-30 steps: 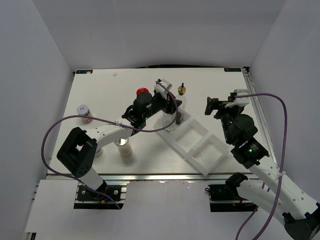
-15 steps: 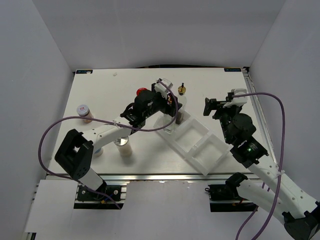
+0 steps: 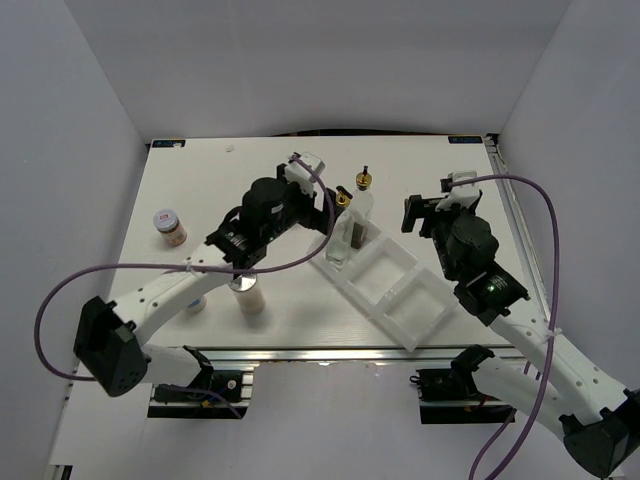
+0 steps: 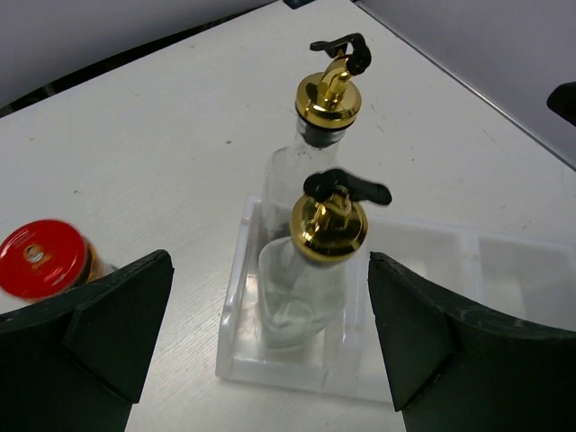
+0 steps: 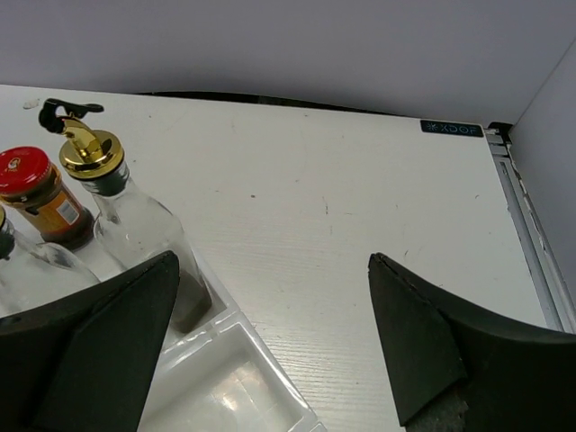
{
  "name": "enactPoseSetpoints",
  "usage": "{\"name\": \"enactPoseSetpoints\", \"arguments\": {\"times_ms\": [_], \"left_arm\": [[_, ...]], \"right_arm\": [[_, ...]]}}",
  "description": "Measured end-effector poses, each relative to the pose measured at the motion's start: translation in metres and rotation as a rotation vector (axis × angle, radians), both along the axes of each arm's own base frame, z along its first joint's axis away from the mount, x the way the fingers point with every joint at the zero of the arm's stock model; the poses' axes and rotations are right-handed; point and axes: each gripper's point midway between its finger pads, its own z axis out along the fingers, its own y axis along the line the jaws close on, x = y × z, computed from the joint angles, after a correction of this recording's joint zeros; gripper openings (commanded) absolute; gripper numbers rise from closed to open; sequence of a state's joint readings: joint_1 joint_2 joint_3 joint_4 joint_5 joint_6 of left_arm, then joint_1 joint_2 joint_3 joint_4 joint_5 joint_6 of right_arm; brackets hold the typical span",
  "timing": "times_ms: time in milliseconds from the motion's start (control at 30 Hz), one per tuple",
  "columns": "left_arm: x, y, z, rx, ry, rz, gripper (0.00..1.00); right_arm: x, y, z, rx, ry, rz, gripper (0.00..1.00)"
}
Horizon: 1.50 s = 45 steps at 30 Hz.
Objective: Organize the condiment bottles
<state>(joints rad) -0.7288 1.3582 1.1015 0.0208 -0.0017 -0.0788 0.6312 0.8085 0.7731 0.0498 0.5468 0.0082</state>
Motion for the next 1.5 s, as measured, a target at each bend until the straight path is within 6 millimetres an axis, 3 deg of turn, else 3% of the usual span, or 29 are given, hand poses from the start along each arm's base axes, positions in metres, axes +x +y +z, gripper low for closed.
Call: {"name": "enactPoseSetpoints", "arguments": {"times_ms": [233,400,567,800,933,1167,1500], "left_arm": [[-0.025,0.053,0.017,-0.040,0.002,0.152,0.98],[-0.018,0.088,0.003,-0.023,0.070,0.366,0.98],[0.016,0.107,-0.027,0.075,0.149,0.557,0.98],[0.094,0.139,-0.081,0.163,0.274,0.651,0.98],[0.118,0.134,-0.104,0.213,0.309,0.604,0.98],[0.129,0.113,-0.120,0.220,0.341,0.503,0.98],[0.161,0.120,-0.134,0.222,0.351,0.535,0.98]], "right_arm": [[0.016,-0.018,-0.019,0.020,0.095,-0.073,0.89],[0.027,-0.054,-0.044,0.077,0.202,-0.202,0.89],[0.032,-0.077,-0.060,0.139,0.264,-0.255,0.90],[0.031,-0.073,-0.068,0.147,0.301,-0.231,0.89],[0.032,-0.071,-0.068,0.149,0.300,-0.218,0.89],[0.035,-0.066,-0.072,0.144,0.312,-0.198,0.90],[0.036,-0.064,-0.075,0.135,0.320,-0.181,0.89]]}}
